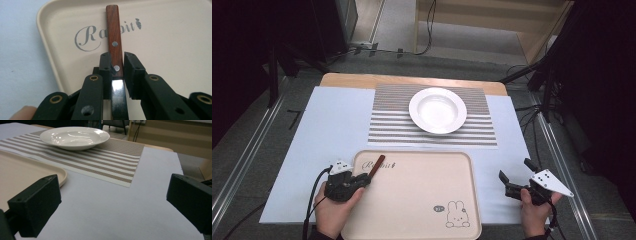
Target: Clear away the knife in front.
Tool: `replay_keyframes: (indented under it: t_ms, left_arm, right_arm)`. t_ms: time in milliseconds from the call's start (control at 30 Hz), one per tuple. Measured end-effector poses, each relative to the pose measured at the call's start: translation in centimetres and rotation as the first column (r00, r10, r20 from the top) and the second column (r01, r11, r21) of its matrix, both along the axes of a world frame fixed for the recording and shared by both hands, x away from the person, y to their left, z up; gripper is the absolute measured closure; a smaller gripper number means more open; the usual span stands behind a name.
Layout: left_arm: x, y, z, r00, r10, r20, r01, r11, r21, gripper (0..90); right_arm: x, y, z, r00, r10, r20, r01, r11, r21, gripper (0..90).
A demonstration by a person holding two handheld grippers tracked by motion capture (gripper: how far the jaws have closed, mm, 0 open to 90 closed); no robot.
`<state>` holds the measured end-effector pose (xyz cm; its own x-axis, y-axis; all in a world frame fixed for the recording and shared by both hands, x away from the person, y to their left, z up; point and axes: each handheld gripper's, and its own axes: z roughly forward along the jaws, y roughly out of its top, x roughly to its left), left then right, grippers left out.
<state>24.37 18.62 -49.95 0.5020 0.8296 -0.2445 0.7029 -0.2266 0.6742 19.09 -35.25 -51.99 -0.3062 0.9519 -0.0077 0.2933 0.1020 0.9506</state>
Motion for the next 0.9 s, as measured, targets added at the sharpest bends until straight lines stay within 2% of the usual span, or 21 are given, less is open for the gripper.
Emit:
replay_keyframes:
  t_ms: [167,267,333,400,467,500,600,767,900]
  left_arm:
    - [0.0,0.3,0.8,0.9996,0.01,0.026,-0.01,0.9999,-0.003,70.8]
    - [0.1,0.4,1.3,0.999,0.0,0.044,0.001,0.9999,-0.016,71.3]
    - [0.2,0.4,1.5,0.9989,-0.008,0.047,0.009,0.9998,-0.019,76.1]
    - [0.3,0.1,2.0,0.9974,-0.045,0.056,0.047,0.9981,-0.038,86.7]
    - [0.4,0.0,2.1,0.9965,-0.061,0.056,0.064,0.997,-0.044,89.9]
    - [0.6,-0.5,2.2,0.995,-0.083,0.056,0.085,0.9958,-0.035,90.0]
    - [1.0,-1.2,2.1,0.9931,-0.106,0.052,0.107,0.9939,-0.026,90.0]
    - [1.5,-2.3,2.0,0.9909,-0.125,0.051,0.125,0.9922,0.0,90.0]
    - [2.4,-3.2,1.5,0.9902,-0.135,0.035,0.134,0.9903,0.037,90.0]
  right_arm:
    - [0.0,0.0,0.0,1.0,-0.001,0.0,0.001,1.0,0.0,0.0]
    - [0.0,0.0,0.0,1.0,0.001,0.001,-0.001,1.0,-0.001,0.0]
    - [0.0,0.0,0.0,1.0,0.001,0.001,-0.001,1.0,0.0,0.0]
    - [0.0,0.0,0.0,1.0,0.001,0.001,-0.001,1.0,0.0,0.0]
    - [0.0,0.0,0.0,1.0,0.002,0.0,-0.002,1.0,0.0,0.0]
    - [0.0,0.0,0.0,1.0,0.001,0.001,-0.001,1.0,0.0,0.0]
    - [0.0,0.0,0.0,1.0,0.002,0.003,-0.002,1.0,0.0,0.0]
    - [0.0,0.0,0.0,1.0,0.002,0.003,-0.002,1.0,0.002,0.0]
    - [0.0,0.0,0.0,1.0,0.001,0.002,-0.001,1.0,0.006,0.0]
